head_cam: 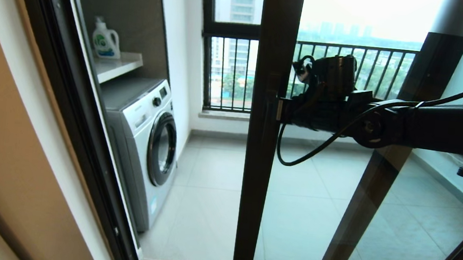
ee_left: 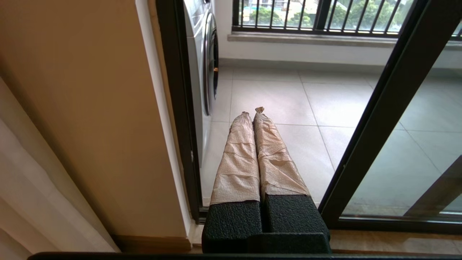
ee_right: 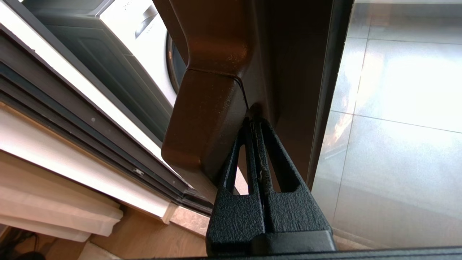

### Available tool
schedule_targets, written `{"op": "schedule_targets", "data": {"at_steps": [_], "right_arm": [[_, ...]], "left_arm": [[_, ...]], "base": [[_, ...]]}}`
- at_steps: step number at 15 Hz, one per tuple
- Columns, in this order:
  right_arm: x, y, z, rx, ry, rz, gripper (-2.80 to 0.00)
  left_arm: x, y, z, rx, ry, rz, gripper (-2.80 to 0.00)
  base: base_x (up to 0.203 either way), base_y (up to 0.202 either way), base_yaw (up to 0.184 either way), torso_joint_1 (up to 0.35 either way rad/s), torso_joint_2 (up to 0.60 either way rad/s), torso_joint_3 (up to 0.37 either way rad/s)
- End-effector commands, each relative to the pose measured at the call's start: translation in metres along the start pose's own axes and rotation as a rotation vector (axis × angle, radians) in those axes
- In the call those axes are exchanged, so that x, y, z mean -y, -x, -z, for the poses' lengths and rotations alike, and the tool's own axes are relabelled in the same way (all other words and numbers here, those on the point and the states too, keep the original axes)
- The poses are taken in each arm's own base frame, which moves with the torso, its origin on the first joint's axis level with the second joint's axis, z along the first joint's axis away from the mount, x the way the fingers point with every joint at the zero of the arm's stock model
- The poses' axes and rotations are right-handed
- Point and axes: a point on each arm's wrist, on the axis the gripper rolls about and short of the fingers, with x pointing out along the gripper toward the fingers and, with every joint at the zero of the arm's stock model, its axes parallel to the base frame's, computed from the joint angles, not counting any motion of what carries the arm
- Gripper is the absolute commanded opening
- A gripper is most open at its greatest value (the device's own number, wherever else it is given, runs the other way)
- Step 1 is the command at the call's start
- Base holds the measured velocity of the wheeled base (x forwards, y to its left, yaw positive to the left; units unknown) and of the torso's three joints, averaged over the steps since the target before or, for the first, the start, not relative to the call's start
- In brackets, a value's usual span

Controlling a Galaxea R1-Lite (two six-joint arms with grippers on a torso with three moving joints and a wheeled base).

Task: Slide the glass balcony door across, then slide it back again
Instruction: Close the slid door

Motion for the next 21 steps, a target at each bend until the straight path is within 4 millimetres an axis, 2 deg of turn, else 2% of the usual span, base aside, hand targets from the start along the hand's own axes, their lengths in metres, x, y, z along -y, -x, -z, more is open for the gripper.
{"op": "schedule_targets", "data": {"at_steps": [1,7,12,14,17,21], "right_arm": [[-0.005,-0.006,0.004,-0.005,0.0,-0.017,-2.8],[-0.012,-0.017,0.002,0.017,-0.016,-0.037,-2.8],[-0.035,-0.02,0.003,0.026,-0.023,-0.086,-2.8],[-0.035,-0.018,0.003,0.037,-0.024,-0.036,-2.8],[-0.032,0.004,-0.006,0.056,-0.033,0.024,-2.8],[-0.026,0.055,-0.008,0.032,-0.036,0.046,-2.8]], "left_arm": [[0.0,0.0,0.0,0.001,0.001,0.001,-2.8],[0.0,0.0,0.0,0.0,0.001,0.001,-2.8],[0.0,0.0,0.0,0.0,0.0,0.0,-2.8],[0.0,0.0,0.0,0.0,0.001,-0.001,-2.8],[0.0,0.0,0.0,0.0,0.001,0.0,-2.8],[0.0,0.0,0.0,0.001,0.001,0.001,-2.8]], "base": [[0.0,0.0,0.0,0.0,0.0,0.0],[0.0,0.0,0.0,0.0,0.0,0.0],[0.0,0.0,0.0,0.0,0.0,0.0],[0.0,0.0,0.0,0.0,0.0,0.0],[0.0,0.0,0.0,0.0,0.0,0.0],[0.0,0.0,0.0,0.0,0.0,0.0]]}}
